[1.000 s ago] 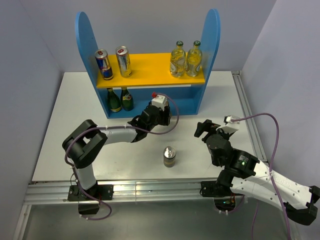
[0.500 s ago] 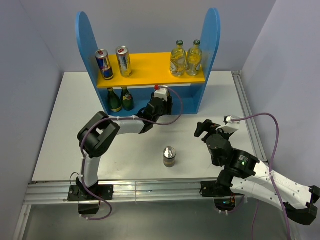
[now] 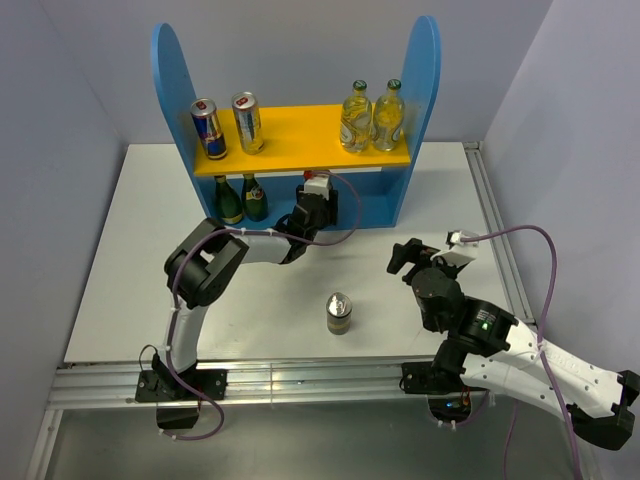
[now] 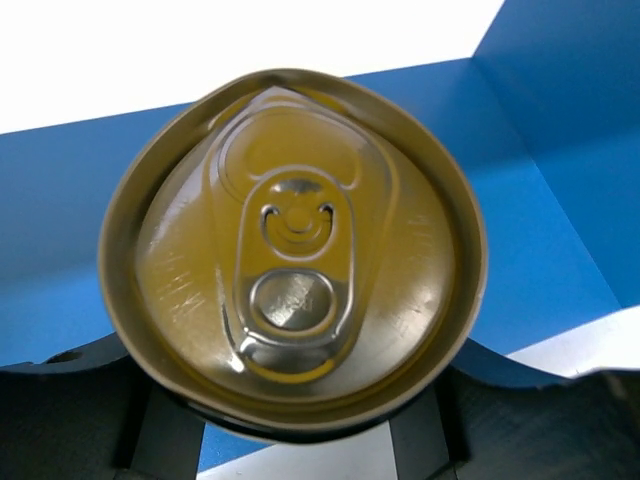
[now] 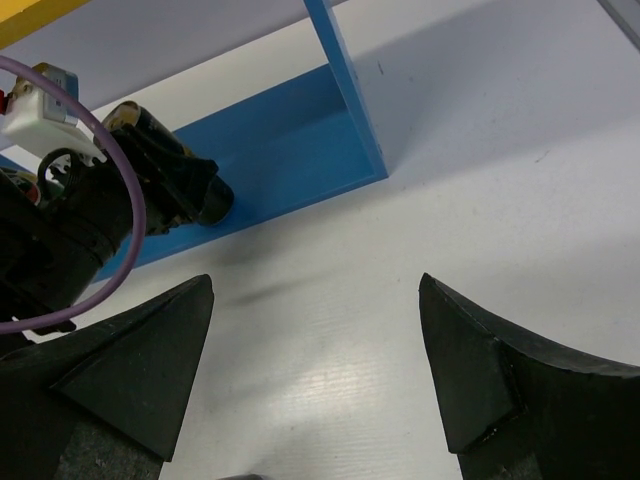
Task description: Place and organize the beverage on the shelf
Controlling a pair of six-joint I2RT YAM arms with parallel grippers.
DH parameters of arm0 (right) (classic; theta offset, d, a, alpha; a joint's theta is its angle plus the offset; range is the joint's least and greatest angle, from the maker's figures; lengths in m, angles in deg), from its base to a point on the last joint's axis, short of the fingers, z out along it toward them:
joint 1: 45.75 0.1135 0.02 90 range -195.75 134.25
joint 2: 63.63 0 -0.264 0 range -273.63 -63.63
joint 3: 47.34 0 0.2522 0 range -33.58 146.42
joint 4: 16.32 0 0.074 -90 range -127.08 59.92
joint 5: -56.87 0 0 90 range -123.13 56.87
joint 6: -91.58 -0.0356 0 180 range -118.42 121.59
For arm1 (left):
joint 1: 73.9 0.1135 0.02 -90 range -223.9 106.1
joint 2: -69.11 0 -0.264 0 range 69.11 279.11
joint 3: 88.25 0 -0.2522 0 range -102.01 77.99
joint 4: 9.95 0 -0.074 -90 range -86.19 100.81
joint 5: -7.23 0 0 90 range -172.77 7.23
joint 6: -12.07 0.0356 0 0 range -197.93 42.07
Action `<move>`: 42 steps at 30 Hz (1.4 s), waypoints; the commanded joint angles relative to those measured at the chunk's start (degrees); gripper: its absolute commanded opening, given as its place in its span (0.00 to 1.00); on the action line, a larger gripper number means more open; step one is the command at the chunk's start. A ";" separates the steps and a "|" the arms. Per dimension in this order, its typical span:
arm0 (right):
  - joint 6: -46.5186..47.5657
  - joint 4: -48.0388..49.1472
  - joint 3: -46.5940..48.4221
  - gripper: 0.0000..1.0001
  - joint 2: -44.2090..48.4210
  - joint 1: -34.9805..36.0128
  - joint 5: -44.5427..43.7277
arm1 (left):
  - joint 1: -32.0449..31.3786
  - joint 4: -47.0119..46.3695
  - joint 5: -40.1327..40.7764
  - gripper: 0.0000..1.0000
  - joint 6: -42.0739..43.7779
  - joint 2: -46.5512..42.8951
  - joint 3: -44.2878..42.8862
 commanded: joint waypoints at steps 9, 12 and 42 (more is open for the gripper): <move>0.02 1.87 -0.22 0.90 -0.51 0.22 -0.07 | -0.15 -8.19 2.44 0.31 -0.74 0.95 -5.11; 0.11 1.96 -0.31 0.90 -0.68 0.31 0.02 | -0.15 -8.63 1.30 0.67 -0.39 0.78 -4.40; -0.68 0.99 -0.57 0.90 1.34 0.22 -0.07 | -3.49 -9.24 4.90 0.99 -2.14 -8.88 11.85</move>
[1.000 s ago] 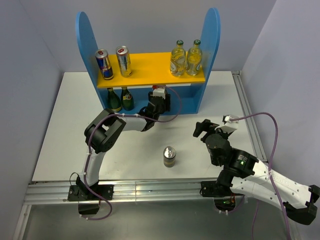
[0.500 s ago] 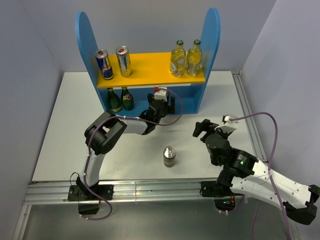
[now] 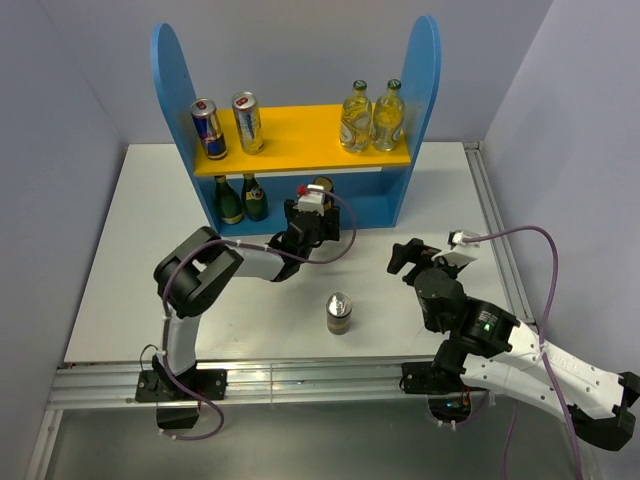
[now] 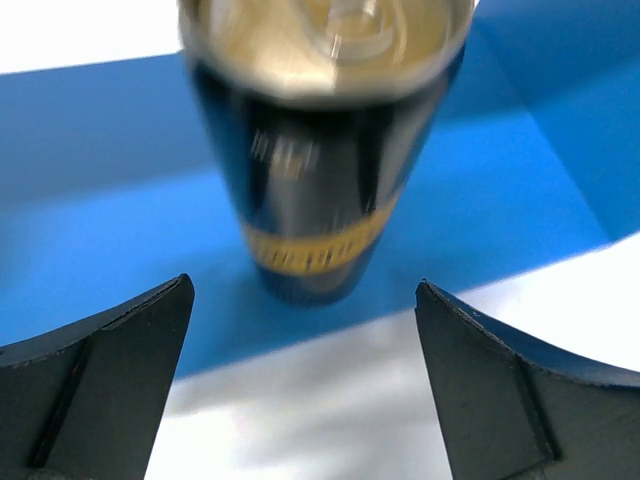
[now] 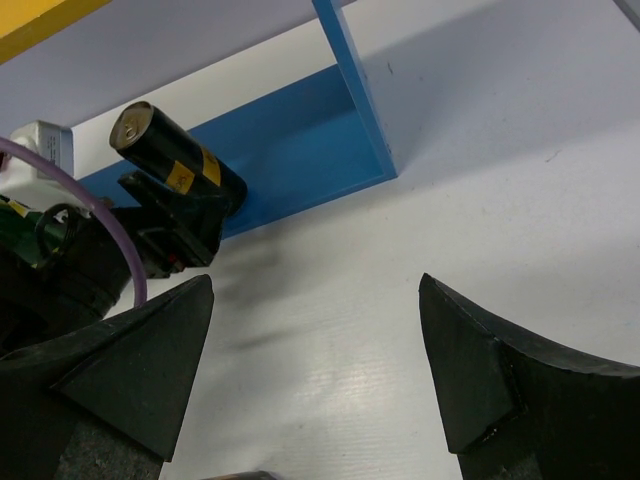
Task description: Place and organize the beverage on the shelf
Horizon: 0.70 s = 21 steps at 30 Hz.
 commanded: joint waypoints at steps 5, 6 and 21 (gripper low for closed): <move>-0.55 0.55 -0.40 0.90 0.22 0.31 -1.06 | -2.20 -4.00 3.49 0.99 -1.51 -8.09 7.46; -0.46 0.55 -0.31 0.90 0.13 0.22 -1.06 | -2.90 -4.26 3.66 0.99 -1.77 -9.58 8.43; -9.06 -9.64 1.45 0.90 8.65 3.20 16.93 | -10.82 3.64 12.62 0.99 -6.08 -33.03 26.97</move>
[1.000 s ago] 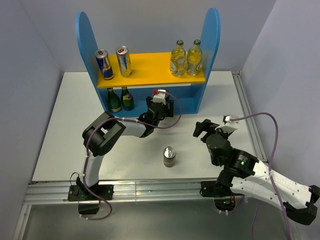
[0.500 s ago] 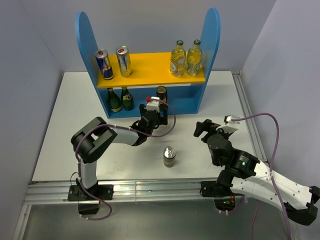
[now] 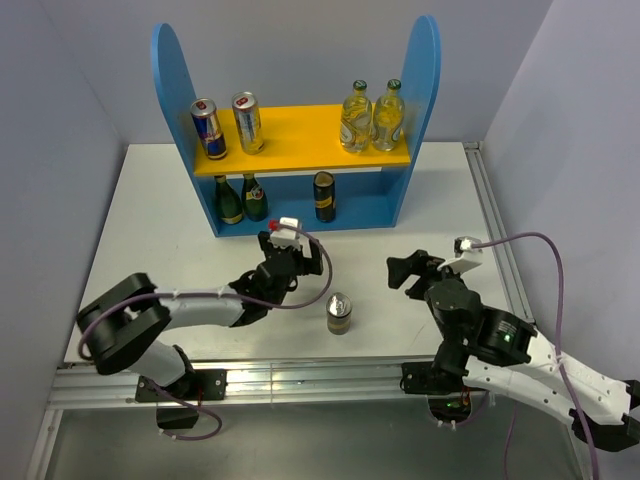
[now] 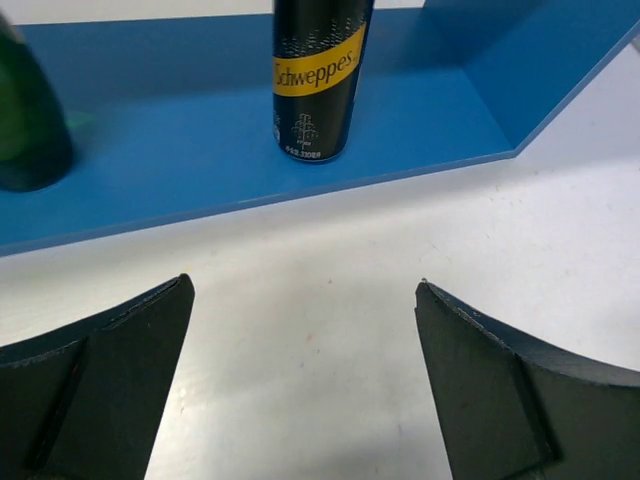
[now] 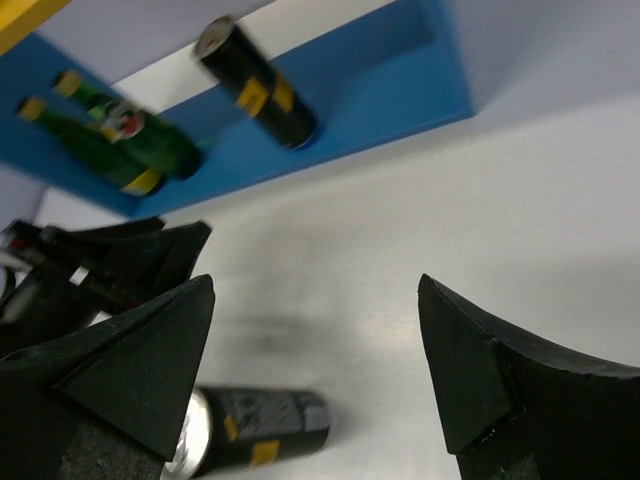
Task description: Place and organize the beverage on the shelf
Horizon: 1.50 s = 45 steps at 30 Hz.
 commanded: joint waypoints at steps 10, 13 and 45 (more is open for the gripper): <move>-16.53 -8.64 -1.82 0.93 -1.88 16.27 8.38 | -3.12 8.90 6.76 0.99 -2.19 -20.61 5.78; -25.48 -12.32 -2.44 0.93 -4.68 25.76 3.36 | -3.47 9.35 7.20 0.99 -2.45 -23.07 7.18; -29.74 9.80 -4.19 1.00 -46.08 44.78 -24.52 | -3.82 8.82 9.31 0.99 -3.51 -30.73 12.81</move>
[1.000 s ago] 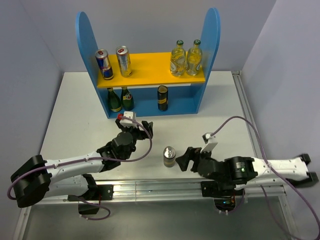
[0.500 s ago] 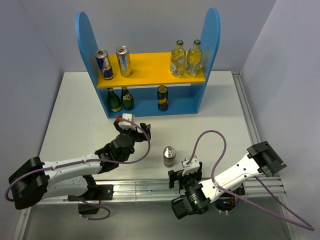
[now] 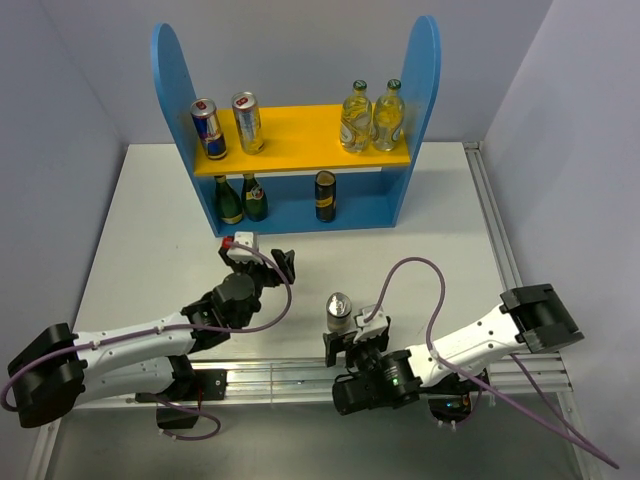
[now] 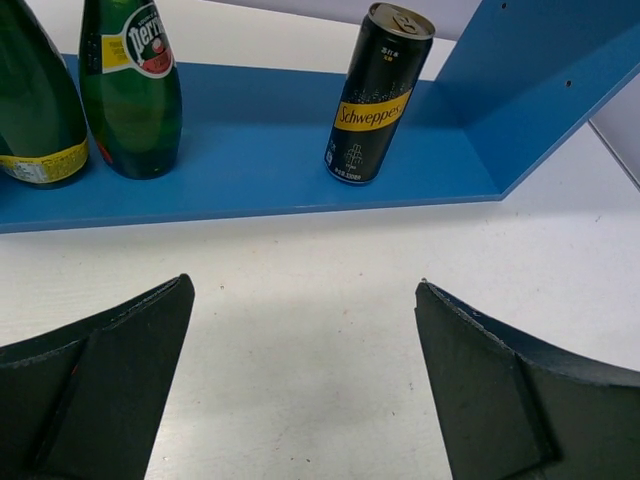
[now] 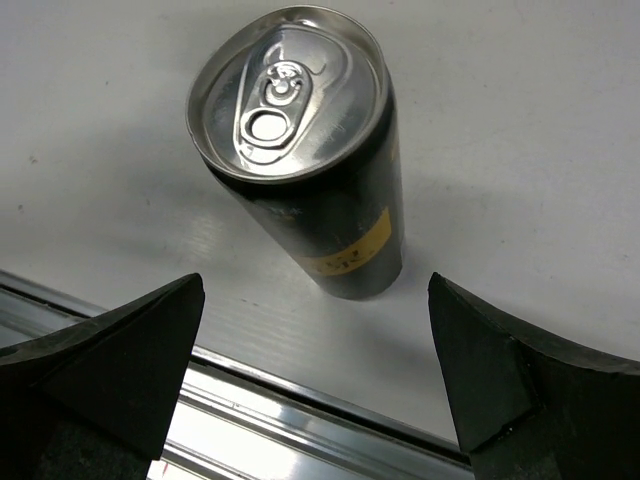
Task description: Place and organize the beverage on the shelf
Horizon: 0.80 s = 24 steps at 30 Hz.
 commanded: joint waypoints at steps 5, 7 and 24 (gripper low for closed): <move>15.64 19.62 -1.56 1.00 -2.69 -4.88 -3.76 | -0.35 -1.30 1.36 0.99 -1.28 -1.61 0.64; 18.45 23.64 -2.26 1.00 -3.30 -7.16 -3.58 | -0.35 -1.30 1.27 0.99 -1.28 -1.88 0.81; 28.76 33.98 -0.79 0.06 -7.44 -18.77 -4.54 | -0.26 -2.09 1.45 0.99 -1.46 -3.20 2.48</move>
